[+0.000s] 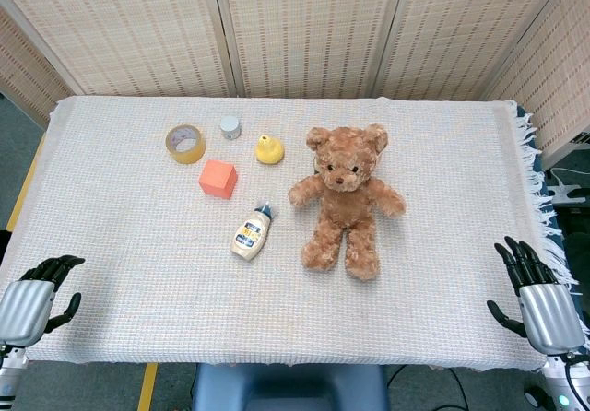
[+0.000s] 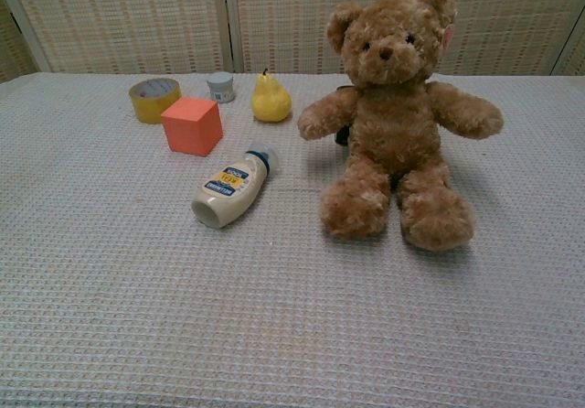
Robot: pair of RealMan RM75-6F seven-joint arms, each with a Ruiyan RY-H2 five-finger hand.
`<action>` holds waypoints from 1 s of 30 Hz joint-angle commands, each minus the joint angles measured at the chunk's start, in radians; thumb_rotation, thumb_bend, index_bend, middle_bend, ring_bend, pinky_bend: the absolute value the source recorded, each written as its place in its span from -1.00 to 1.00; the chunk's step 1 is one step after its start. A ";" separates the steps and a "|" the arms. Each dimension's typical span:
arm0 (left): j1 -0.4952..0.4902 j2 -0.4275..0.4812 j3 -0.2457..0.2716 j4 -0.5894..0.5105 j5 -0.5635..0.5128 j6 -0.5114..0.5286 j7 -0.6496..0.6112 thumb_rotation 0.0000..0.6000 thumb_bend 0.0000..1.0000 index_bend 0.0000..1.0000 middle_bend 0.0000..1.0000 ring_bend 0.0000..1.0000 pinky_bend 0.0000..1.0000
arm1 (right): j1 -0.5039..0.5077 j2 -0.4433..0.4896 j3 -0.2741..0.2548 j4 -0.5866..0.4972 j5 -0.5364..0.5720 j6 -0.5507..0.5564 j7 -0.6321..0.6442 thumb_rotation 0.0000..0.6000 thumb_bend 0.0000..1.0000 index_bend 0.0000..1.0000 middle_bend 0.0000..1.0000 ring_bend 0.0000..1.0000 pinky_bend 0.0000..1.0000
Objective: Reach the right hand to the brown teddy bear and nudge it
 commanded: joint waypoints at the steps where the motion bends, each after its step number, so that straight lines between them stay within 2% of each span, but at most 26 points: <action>1: 0.000 0.000 0.000 -0.002 0.000 -0.001 -0.003 1.00 -0.15 -0.54 -0.57 -0.58 -0.26 | 0.001 0.000 -0.001 0.000 0.001 -0.006 0.002 1.00 -0.72 -1.00 -1.00 -1.00 -0.55; 9: -0.001 0.001 0.000 -0.001 -0.003 -0.004 -0.004 1.00 -0.15 -0.54 -0.57 -0.58 -0.26 | 0.013 -0.003 0.013 -0.006 0.025 -0.029 0.003 1.00 -0.72 -1.00 -1.00 -1.00 -0.55; 12: -0.001 0.000 0.000 0.004 0.001 -0.001 -0.011 1.00 -0.15 -0.54 -0.57 -0.58 -0.26 | 0.021 -0.029 0.034 0.011 0.026 -0.013 -0.001 1.00 -0.73 -1.00 -0.98 -1.00 -0.55; 18: -0.001 0.005 0.000 0.003 0.001 -0.003 -0.032 1.00 -0.15 -0.54 -0.57 -0.58 -0.25 | 0.052 -0.126 0.090 0.106 0.041 0.007 0.012 1.00 -0.73 -0.89 -0.76 -0.98 -0.54; 22: -0.001 0.006 0.002 0.005 0.013 0.003 -0.038 1.00 -0.15 -0.54 -0.56 -0.58 -0.25 | 0.099 -0.204 0.134 0.218 0.044 0.003 0.032 1.00 -0.72 -0.74 -0.59 -0.84 -0.48; 30: -0.008 0.006 0.002 0.005 0.002 -0.015 -0.035 1.00 -0.15 -0.53 -0.56 -0.57 -0.25 | 0.206 -0.302 0.194 0.364 0.039 -0.036 0.010 1.00 -0.73 -0.73 -0.54 -0.81 -0.48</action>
